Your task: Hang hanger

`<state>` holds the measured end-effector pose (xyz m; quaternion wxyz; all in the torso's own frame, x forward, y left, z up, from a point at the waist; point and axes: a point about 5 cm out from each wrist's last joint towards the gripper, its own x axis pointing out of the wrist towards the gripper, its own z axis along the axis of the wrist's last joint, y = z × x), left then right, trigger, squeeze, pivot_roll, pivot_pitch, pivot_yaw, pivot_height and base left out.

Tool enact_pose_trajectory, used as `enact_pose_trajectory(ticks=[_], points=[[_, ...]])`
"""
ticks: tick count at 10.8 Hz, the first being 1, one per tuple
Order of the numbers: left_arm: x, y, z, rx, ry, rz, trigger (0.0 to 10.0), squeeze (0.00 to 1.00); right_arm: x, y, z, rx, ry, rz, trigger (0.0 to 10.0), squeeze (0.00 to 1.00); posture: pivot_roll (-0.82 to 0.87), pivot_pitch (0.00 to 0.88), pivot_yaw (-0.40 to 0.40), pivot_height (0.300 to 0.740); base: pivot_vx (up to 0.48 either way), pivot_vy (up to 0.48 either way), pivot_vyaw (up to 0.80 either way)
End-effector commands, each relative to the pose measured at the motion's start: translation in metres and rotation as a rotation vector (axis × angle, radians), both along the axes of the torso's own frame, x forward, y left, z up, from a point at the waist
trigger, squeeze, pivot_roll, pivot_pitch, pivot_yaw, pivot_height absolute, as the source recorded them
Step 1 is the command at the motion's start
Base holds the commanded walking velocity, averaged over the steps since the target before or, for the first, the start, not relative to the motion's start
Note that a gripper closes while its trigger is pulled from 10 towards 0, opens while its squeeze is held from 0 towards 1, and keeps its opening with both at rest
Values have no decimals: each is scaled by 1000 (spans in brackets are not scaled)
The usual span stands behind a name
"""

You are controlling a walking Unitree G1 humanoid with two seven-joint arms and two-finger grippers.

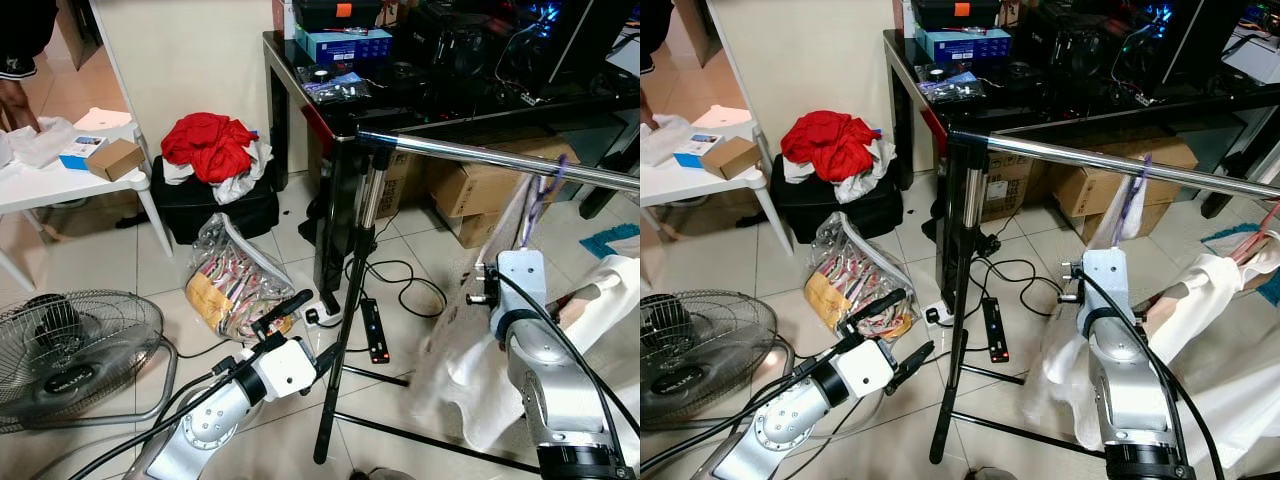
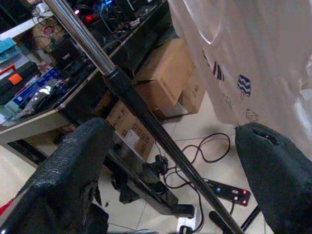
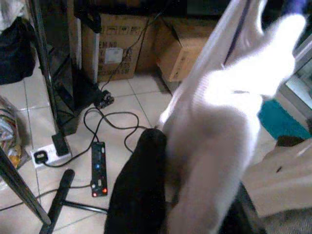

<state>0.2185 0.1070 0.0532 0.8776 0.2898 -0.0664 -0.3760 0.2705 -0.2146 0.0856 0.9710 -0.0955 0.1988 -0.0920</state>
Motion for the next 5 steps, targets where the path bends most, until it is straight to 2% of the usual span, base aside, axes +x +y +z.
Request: enact_pose_trajectory(ticks=[1, 3, 5], points=[[-1, -1, -1, 9, -2, -14, 10000, 0, 5, -5, 9, -10, -41, -14, 0, 0, 8, 0, -42, 740, 0, 0, 0], [-3, -1, -2, 10, -1, -15, 10000, 0, 6, -4, 16, -41, -103, 18, 0, 0, 7, 0, -45, 740, 0, 0, 0], [-3, -1, -2, 0, 3, -13, 10000, 0, 6, -4, 37, -146, -250, 75, 0, 0, 3, 0, -44, 740, 0, 0, 0]])
